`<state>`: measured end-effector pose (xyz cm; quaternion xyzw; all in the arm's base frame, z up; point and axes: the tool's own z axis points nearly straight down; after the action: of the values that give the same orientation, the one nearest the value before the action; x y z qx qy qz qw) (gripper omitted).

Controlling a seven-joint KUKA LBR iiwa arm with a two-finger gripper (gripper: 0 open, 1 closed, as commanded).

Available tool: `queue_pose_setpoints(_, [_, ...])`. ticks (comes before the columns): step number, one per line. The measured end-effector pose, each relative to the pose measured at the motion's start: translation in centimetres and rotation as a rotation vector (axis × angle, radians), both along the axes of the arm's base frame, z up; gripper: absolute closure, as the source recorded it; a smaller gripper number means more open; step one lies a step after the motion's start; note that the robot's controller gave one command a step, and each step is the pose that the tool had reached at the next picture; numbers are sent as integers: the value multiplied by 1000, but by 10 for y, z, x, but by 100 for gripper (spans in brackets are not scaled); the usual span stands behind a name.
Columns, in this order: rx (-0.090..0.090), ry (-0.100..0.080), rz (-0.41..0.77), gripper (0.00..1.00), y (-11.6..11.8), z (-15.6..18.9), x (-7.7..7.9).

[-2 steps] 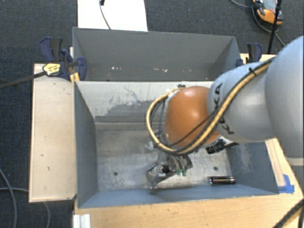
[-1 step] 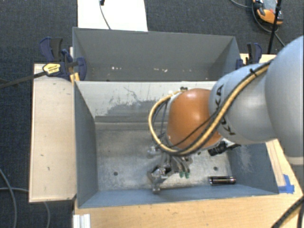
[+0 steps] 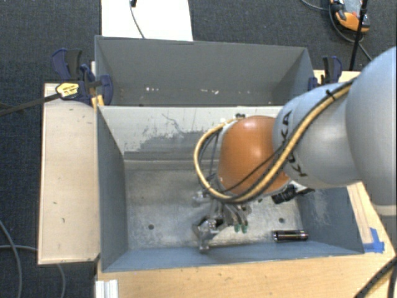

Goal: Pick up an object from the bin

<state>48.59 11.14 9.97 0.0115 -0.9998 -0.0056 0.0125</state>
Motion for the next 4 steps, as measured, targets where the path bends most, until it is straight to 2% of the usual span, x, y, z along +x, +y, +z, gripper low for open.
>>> queue_pose_setpoints(1, [-9,-29,45,100,19,156,-1])
queue_pose_setpoints(2, [-10,-27,43,100,19,155,-1])
queue_pose_setpoints(3, [-8,-34,52,100,23,106,-2])
queue_pose_setpoints(4, [-11,-23,39,100,19,71,-6])
